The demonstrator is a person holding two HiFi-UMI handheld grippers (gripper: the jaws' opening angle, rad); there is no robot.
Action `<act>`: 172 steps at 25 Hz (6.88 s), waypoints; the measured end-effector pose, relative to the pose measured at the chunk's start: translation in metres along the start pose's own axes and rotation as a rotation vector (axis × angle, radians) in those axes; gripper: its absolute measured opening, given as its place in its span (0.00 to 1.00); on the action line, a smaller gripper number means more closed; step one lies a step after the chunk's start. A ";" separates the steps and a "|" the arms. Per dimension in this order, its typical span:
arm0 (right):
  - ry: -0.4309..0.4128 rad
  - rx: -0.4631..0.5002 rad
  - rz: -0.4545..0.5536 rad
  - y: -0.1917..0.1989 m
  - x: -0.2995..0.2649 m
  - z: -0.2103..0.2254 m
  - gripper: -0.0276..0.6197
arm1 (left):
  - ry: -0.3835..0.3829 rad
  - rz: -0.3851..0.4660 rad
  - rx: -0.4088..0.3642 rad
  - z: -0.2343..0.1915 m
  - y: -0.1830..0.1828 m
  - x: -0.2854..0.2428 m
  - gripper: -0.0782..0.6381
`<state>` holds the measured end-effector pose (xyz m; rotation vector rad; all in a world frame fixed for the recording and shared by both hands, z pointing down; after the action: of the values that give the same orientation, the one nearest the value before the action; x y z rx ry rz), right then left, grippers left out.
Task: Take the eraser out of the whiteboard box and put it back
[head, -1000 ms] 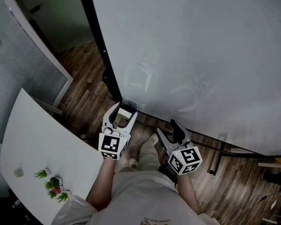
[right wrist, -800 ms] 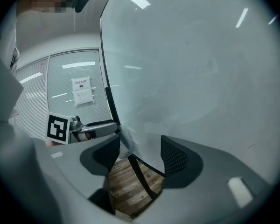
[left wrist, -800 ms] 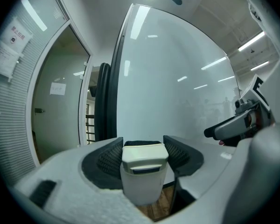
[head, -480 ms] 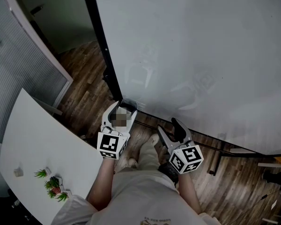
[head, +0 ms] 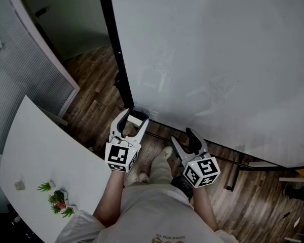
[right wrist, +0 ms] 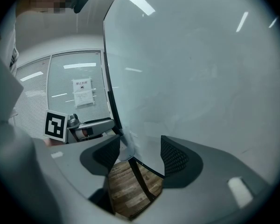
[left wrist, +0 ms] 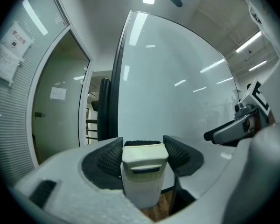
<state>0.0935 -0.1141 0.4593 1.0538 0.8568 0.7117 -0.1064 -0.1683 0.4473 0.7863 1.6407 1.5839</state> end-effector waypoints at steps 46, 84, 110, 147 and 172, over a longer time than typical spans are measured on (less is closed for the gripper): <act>-0.041 0.043 0.095 -0.023 0.029 -0.036 0.47 | -0.050 0.159 -0.010 0.011 -0.059 0.061 0.48; -0.030 0.030 0.084 -0.018 0.027 -0.040 0.47 | -0.034 0.154 0.001 0.003 -0.056 0.062 0.48; -0.020 0.008 0.063 -0.015 0.016 -0.018 0.47 | -0.008 0.116 0.013 0.006 -0.045 0.033 0.48; -0.022 -0.030 0.009 -0.003 -0.001 -0.003 0.46 | 0.006 0.017 0.035 -0.002 -0.009 0.006 0.48; -0.036 -0.040 -0.013 0.001 -0.007 0.010 0.46 | 0.008 -0.052 0.048 -0.004 0.017 -0.011 0.48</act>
<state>0.0986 -0.1241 0.4641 1.0213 0.8146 0.6947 -0.1045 -0.1784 0.4648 0.7570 1.6969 1.5188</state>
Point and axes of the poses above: the fingertips, and each gripper's own axes: x backward along the fingers, z to its right, y out of its underside, the point moved 6 cm from there along x, backward along the fingers, and after that the axes turned 3 degrees about y, right-handed, at the moved point
